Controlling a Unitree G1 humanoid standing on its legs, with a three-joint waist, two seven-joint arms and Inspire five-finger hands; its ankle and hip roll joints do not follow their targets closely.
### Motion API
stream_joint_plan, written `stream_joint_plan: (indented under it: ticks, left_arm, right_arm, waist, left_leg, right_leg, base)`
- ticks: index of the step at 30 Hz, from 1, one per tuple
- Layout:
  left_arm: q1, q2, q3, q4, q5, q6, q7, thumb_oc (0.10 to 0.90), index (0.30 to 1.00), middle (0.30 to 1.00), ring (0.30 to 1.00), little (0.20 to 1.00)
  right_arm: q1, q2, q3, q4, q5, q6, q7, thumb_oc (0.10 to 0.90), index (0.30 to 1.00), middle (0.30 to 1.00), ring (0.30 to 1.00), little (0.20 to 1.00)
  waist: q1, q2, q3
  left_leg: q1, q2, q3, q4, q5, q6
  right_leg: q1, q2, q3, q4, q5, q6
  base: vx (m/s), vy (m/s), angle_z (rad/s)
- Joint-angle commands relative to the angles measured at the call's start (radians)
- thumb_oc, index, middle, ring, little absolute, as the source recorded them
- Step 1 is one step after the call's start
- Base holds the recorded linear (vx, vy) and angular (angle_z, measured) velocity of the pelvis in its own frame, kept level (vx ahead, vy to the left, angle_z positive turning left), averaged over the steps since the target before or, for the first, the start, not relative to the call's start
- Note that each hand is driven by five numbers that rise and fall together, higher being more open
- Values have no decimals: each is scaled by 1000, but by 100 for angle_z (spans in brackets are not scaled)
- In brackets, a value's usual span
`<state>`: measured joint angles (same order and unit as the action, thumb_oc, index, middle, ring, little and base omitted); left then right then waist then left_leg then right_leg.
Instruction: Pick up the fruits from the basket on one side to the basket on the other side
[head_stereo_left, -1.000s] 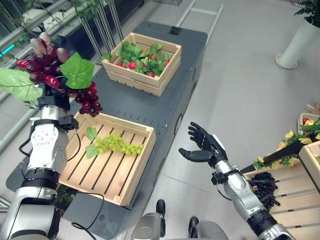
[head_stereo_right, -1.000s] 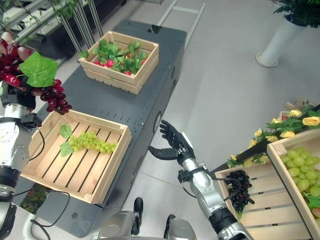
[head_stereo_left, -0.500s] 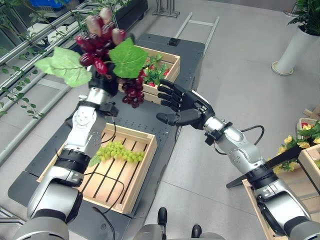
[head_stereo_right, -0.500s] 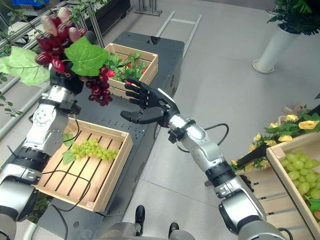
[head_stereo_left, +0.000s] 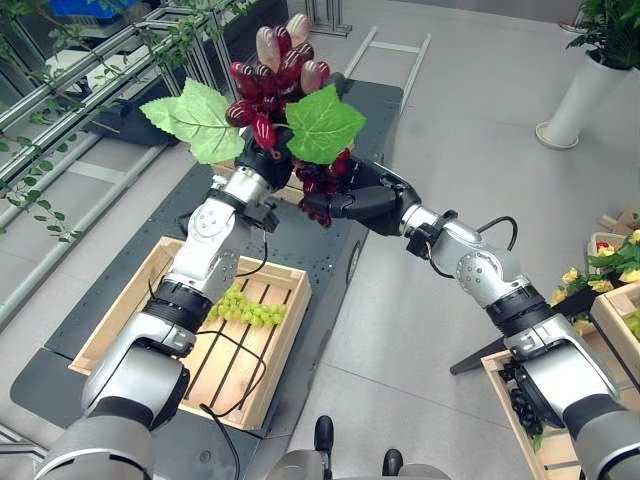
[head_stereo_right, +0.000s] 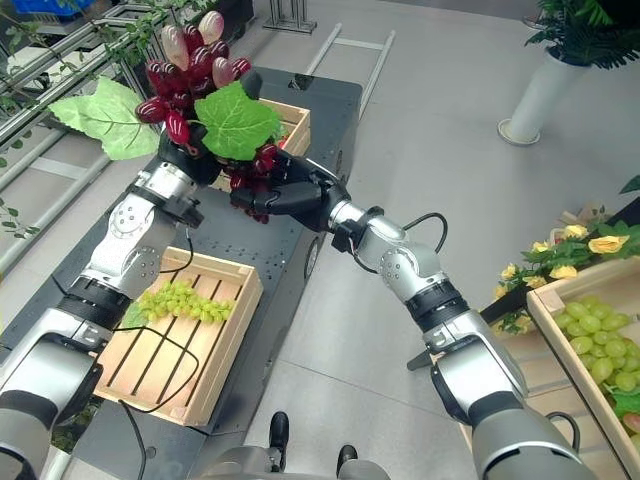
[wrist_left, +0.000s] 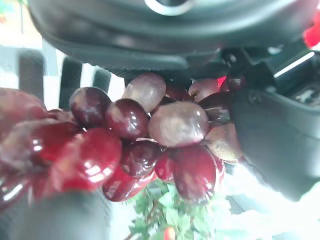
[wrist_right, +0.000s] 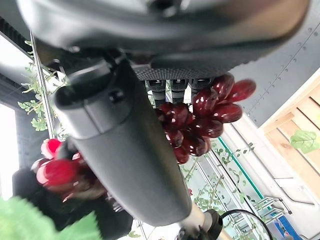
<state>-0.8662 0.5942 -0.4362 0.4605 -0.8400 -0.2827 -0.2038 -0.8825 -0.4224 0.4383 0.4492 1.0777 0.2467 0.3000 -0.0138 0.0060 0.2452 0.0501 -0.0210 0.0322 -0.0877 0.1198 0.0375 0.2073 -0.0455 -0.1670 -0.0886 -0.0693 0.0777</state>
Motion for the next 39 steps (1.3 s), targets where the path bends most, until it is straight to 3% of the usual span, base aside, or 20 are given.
stream_joint_plan:
  ticks: [1,13,24,25,26,38,39]
  left_arm:
    - [-195,-60,-10,161,-87,-71,-23,400,300,300,300,300]
    - [-215,-107,-37,202,-104,-52,-59,400,300,300,300,300]
    - [-205,-118,-51,231,-70,-23,-53,400,300,300,300,300]
    - [-203,-122,-49,235,-69,-23,-51,400,300,300,300,300]
    - [-202,-123,-46,243,-72,-25,-52,400,300,300,300,300]
    - [-203,-116,-19,247,-87,-70,-23,400,300,300,300,300]
    - [-203,-116,-15,247,-84,-77,-8,456,385,385,385,385]
  right_arm:
    - [-97,23,-9,72,111,-59,5,800,900,900,900,900]
    - [-158,64,-6,126,152,-67,-6,800,900,900,900,900]
    - [-189,77,-19,120,186,-122,-24,800,900,900,900,900]
    - [-191,82,-22,123,192,-130,-28,660,691,691,691,691]
    - [-195,83,-25,125,203,-142,-31,400,300,300,300,300]
    - [-185,91,-45,162,203,-141,-23,400,300,300,300,300]
    - [-185,89,-44,162,203,-142,-26,400,300,300,300,300]
  waist:
    - [0,7,-211]
    - [-7,15,-219]
    - [-2,12,-222]
    - [-2,12,-223]
    - [-2,11,-225]
    - [0,12,-227]
    - [-1,11,-227]
  left_leg:
    - [78,-27,4,0,-180,-49]
    - [92,-23,17,0,-189,-46]
    - [94,-20,17,0,-192,-45]
    - [94,-20,18,0,-192,-45]
    - [94,-20,17,0,-193,-45]
    - [96,-18,18,0,-197,-45]
    - [97,-18,18,0,-198,-45]
  right_leg:
    - [-75,48,20,1,35,-40]
    - [-68,49,26,1,31,-38]
    - [-66,49,25,1,27,-38]
    - [-66,49,25,1,27,-37]
    - [-66,50,27,1,28,-37]
    - [-65,48,29,1,26,-36]
    - [-65,48,30,1,27,-36]
  base:
    - [3,-5,-5]
    - [3,2,-4]
    - [0,0,0]
    - [0,0,0]
    - [0,0,0]
    - [0,0,0]
    - [0,0,0]
